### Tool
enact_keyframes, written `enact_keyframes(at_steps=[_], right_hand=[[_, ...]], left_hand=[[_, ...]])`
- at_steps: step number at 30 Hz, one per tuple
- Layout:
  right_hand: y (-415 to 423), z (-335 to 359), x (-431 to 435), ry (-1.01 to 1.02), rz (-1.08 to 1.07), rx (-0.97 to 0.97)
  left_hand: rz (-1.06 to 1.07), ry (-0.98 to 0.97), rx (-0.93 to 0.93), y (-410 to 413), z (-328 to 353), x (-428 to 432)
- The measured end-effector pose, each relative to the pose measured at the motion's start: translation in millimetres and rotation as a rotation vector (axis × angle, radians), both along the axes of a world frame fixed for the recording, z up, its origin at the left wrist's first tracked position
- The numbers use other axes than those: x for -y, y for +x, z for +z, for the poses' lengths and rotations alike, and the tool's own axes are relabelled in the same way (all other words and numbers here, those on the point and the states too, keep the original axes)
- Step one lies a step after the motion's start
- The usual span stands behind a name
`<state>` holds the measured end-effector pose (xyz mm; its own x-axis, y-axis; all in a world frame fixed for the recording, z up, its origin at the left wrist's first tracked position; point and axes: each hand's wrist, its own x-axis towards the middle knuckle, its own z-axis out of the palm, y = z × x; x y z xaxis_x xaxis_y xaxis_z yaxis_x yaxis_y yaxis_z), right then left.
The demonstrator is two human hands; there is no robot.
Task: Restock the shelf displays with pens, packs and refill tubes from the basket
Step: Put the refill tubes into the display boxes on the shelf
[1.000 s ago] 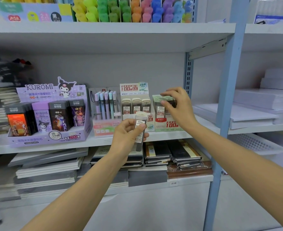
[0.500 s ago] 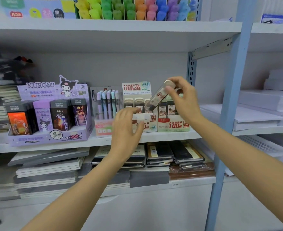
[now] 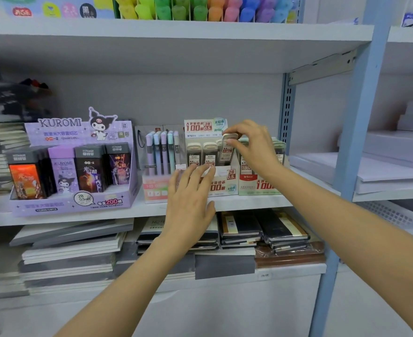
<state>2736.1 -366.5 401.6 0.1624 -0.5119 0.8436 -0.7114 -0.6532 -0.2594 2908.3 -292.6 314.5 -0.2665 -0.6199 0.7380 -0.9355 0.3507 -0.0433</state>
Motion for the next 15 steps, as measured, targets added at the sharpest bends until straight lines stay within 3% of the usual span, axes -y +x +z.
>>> enact_keyframes(at_steps=[5,11,15], right_hand=[[4,-2,9,0.069,-0.003,0.037],[3,-8,14,0.062,-0.157,-0.205],[-5,-20,-12,-0.004,-0.046,-0.168]], left_hand=[[-0.004,-0.016,0.002,2,-2,2],[-0.029,0.002,-0.002,3,-2,1],[-0.122,0.007,-0.065,3,-4,-7]])
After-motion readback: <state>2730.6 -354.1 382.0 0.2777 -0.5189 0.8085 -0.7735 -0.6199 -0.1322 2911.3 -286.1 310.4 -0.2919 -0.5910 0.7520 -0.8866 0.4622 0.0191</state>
